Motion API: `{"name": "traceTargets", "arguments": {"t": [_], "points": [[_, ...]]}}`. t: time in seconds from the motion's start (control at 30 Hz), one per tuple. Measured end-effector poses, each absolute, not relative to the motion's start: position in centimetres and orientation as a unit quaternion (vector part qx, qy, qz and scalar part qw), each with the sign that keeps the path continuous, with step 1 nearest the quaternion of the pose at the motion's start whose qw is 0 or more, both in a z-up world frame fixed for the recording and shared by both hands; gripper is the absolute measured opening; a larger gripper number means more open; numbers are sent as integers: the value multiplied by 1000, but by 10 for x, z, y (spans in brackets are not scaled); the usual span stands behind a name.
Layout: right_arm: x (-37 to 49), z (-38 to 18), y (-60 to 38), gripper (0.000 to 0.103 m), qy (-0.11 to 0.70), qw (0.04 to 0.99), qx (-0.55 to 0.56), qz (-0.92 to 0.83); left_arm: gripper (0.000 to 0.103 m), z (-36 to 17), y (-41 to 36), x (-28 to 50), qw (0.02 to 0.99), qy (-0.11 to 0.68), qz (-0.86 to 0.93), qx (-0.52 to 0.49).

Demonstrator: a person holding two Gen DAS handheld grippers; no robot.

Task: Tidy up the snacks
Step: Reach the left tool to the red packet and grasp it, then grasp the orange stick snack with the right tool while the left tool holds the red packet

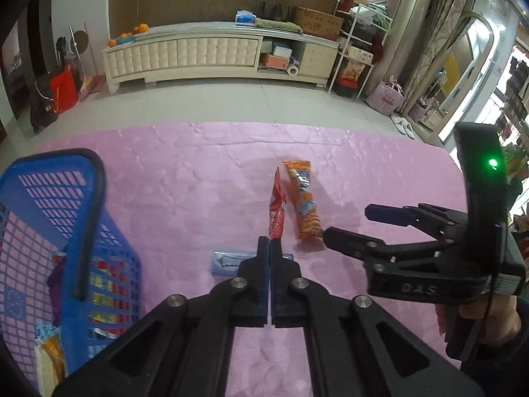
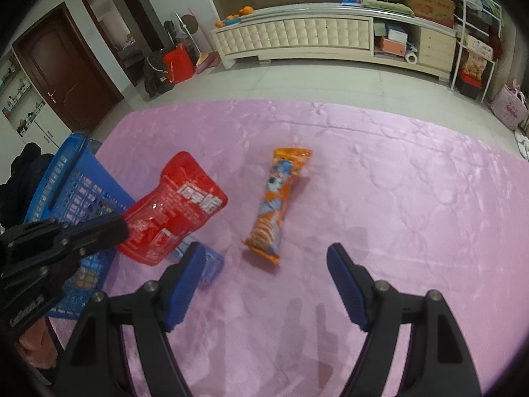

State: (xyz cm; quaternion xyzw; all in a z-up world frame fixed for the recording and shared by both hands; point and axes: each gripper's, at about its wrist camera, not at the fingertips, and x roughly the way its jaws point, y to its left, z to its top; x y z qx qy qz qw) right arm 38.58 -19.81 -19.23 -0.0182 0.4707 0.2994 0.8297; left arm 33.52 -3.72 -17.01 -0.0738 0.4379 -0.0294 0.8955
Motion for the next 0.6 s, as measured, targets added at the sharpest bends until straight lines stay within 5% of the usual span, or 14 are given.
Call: {"name": "traceTargets", "arguments": {"t": [0.2, 0.4, 0.6], "points": [[401, -201, -175, 75, 474, 830, -29, 291, 0, -170, -30, 337, 899, 432, -14, -67], [409, -226, -161, 29, 496, 822, -57, 274, 0, -170, -36, 338, 899, 433, -11, -61], [389, -215, -168, 26, 480, 826, -61, 288, 0, -166, -43, 333, 900, 431, -17, -65]]}}
